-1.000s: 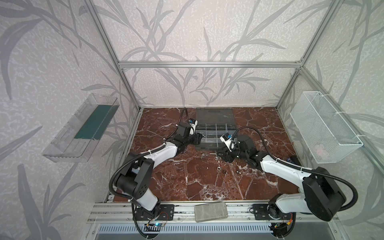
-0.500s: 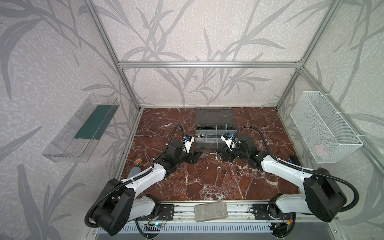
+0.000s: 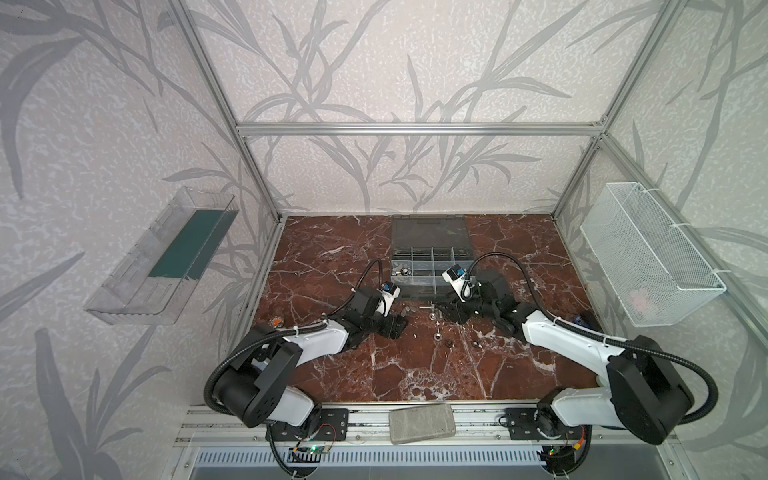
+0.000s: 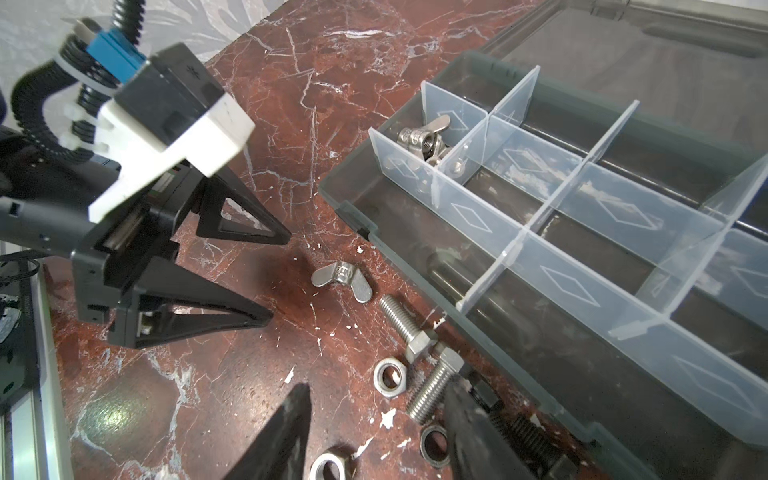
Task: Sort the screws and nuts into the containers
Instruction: 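Lower the left gripper onto the last wing nut beside the box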
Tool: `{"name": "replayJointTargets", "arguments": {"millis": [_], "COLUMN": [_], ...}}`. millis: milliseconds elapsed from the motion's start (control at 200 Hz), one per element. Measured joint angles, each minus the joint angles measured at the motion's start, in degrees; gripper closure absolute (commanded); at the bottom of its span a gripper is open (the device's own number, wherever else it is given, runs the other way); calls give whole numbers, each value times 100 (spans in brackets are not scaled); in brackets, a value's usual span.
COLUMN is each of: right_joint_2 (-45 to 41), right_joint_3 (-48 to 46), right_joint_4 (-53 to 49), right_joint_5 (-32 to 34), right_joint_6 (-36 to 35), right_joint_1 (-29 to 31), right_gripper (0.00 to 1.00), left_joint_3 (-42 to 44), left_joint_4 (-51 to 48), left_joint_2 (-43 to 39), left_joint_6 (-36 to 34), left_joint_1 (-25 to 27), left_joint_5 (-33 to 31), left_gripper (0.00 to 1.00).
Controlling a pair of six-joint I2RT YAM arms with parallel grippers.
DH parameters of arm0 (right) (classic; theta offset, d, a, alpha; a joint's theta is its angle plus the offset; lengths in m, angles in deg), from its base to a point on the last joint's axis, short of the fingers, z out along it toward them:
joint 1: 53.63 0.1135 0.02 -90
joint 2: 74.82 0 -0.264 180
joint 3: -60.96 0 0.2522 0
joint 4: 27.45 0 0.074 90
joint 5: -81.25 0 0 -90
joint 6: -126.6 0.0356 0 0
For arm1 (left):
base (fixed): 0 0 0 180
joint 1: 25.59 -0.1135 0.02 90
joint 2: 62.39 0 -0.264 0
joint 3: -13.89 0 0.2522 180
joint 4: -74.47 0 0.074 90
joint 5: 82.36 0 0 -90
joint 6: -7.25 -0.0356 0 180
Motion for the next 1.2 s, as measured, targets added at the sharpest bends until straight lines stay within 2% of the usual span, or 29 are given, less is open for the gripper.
{"name": "replayJointTargets", "arguments": {"millis": [515, 1200], "right_joint_2": [-57, -170], "right_joint_3": [-63, -96], "right_joint_4": [-2, 0], "right_joint_5": [46, 46], "right_joint_6": [-4, -4], "right_joint_1": [-79, -122], "right_gripper": [47, 47], "left_joint_3": [-380, -859], "left_joint_4": [970, 146], "left_joint_2": [1027, 1174], "left_joint_6": [0, -535], "left_joint_1": [149, 544], "left_joint_5": [-450, -1233], "left_gripper": [22, 29]}}
